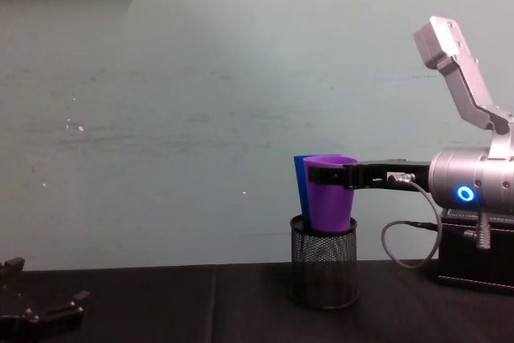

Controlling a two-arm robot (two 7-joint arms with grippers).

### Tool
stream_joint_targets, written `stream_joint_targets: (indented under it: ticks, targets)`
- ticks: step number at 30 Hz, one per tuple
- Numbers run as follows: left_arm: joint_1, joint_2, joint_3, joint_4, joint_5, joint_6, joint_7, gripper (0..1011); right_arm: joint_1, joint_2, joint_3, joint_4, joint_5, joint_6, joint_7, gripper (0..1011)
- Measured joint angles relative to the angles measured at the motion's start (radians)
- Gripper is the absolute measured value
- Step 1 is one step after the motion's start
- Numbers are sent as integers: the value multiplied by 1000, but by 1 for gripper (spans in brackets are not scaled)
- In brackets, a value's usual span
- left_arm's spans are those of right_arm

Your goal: Pick up one cup with a gripper and tap it against the other cup.

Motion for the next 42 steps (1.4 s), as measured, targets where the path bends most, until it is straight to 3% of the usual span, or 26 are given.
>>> stream_joint_targets:
  ticks: [42]
  targets:
    - [0,0,0,0,0,0,0,1000,-1,-4,10,5,-7,-7,22,715]
